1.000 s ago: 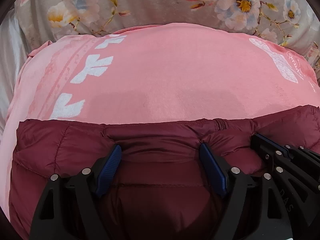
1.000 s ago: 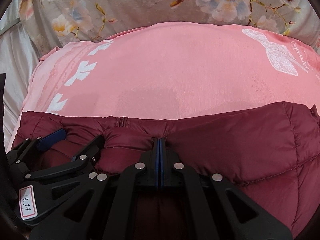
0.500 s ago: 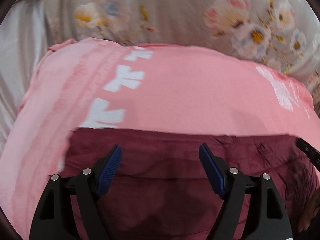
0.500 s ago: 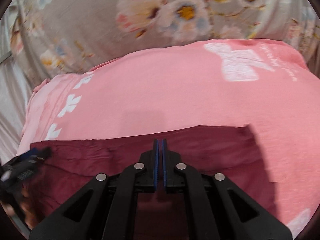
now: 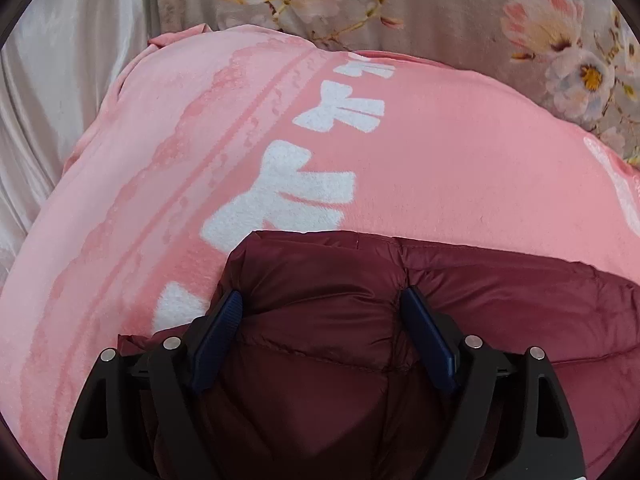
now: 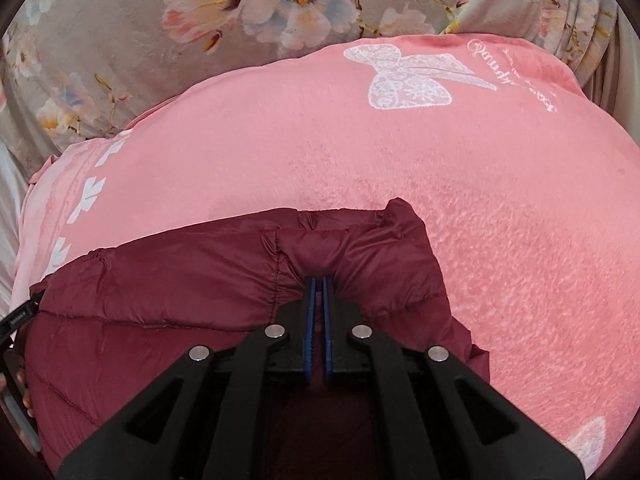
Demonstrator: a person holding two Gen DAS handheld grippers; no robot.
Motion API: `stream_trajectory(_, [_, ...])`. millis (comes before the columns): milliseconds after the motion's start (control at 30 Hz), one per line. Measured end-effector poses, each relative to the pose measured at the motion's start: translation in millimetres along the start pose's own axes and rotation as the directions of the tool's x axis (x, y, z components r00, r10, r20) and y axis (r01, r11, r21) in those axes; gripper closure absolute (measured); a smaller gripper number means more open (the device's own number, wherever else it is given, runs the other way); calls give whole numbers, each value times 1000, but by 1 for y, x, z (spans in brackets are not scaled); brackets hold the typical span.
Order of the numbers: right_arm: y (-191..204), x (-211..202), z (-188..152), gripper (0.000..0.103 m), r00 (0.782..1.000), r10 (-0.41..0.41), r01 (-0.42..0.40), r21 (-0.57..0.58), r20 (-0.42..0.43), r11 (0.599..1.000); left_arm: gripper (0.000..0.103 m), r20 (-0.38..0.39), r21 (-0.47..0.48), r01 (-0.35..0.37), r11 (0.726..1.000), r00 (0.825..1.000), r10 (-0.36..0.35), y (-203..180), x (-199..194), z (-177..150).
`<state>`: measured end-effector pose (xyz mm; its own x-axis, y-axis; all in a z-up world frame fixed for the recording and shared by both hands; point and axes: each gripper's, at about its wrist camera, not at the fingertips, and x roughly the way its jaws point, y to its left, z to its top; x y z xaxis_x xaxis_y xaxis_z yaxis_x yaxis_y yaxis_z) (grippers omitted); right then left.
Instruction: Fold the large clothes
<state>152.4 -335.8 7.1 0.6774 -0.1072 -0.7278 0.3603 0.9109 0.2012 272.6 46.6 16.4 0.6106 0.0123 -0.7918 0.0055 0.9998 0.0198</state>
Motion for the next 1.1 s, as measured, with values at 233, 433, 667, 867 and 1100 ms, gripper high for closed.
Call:
stream_trajectory(233, [-5,4,0,101,1000,31,-31,33,-5,999,18,-24,10,-13,1000,1000,13,-3,8,1])
stream_trajectory(433, [-9,-5,-1,100,999,27,-29,58,39,998,18,-15,-5,-10,1000,1000,10,0,2,2])
stream_trajectory(667, [59,-76,-41,95,991,96,-85,-115,93,990,27,73,22,114,993,991,-115,-26,-93,-23])
stream_trajectory(867, [116,-84,-93,95,977,215,-210,-192,3,959,27,42,127,139,982,988,-146,-81,-119,-69])
stream_trajectory(1100, [130,-72,-116,94,985,174,-167,-240,7,956,25,46,129,98,987,993,-105,-91,-98,-102])
